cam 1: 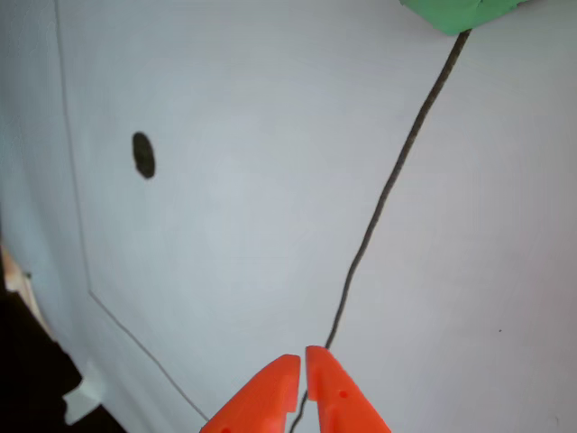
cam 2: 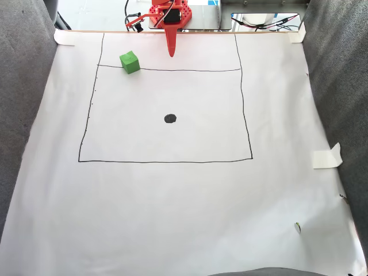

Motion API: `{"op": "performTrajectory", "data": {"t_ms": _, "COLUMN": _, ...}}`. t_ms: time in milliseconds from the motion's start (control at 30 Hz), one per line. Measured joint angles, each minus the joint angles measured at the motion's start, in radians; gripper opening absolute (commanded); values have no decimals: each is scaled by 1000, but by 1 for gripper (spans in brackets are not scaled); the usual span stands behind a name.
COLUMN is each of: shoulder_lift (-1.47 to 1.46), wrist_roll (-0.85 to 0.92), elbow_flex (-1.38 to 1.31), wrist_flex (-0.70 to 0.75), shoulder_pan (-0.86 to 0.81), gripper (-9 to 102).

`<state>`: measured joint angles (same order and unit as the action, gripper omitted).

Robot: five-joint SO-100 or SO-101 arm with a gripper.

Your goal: Grasp the colored block, Place it on the black dot, and then return the arm to the default position.

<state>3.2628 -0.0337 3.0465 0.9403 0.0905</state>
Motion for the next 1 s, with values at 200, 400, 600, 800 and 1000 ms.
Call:
{"op": "performTrajectory", "data": {"t_ms": 200, "shoulder_lift": 0, "wrist_roll": -6, "elbow_flex": 0, "wrist_flex": 0, "shoulder_pan": -2, "gripper": 0}}
{"op": "performTrajectory", "data": {"t_ms": 400, "shoulder_lift": 0, "wrist_roll": -6, "elbow_flex": 0, "wrist_flex": 0, "shoulder_pan": -5, "gripper": 0}}
{"op": "performTrajectory", "data": {"t_ms": 600, "shoulder_lift": 0, "wrist_roll": -6, "elbow_flex": 0, "wrist_flex": 0, "shoulder_pan": -5, "gripper": 0}}
{"op": "performTrajectory", "data": {"t_ms": 800, "shoulder_lift": 0, "wrist_roll": 0, "elbow_flex": 0, "wrist_flex": 0, "shoulder_pan": -5, "gripper": 0}}
{"op": "performTrajectory", "data": {"t_ms": 1000, "shoulder_lift": -147, "wrist_roll": -15, "elbow_flex": -83, "wrist_flex": 9, "shoulder_pan": -26, "gripper": 0}}
